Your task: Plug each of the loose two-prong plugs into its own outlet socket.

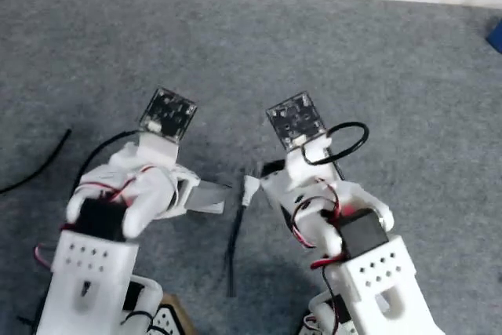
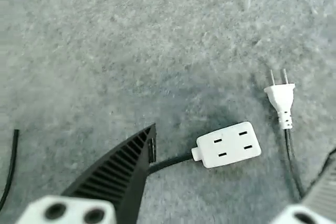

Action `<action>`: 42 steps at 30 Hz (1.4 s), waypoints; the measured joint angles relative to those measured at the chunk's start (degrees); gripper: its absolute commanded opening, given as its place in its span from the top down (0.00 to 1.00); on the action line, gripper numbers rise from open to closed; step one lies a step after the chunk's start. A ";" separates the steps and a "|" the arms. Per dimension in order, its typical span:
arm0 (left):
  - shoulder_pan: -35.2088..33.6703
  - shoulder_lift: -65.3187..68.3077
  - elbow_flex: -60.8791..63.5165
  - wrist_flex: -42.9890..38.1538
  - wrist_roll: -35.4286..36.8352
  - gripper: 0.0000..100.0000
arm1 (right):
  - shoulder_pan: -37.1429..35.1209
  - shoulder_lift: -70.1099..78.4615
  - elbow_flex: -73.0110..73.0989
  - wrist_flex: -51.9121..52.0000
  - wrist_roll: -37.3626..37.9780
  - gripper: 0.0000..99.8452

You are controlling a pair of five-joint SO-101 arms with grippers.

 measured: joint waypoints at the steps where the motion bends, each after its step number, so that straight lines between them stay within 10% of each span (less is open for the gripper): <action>1: -0.62 -1.14 0.00 0.18 0.26 0.54 | 0.18 0.00 2.02 0.00 1.32 0.99; 6: -3.60 -2.11 0.00 0.18 4.57 0.54 | 0.53 0.00 9.23 3.08 6.15 0.96; 14: -5.45 9.32 2.64 -8.62 17.85 0.54 | -9.58 0.00 15.47 -13.80 -16.09 0.92; 22: -8.62 17.14 2.55 -10.90 19.08 0.54 | -14.33 1.67 25.67 -26.73 -18.20 0.92; 42: -9.05 16.88 2.55 -11.25 20.92 0.54 | -9.58 53.98 -10.81 -16.97 -25.05 0.92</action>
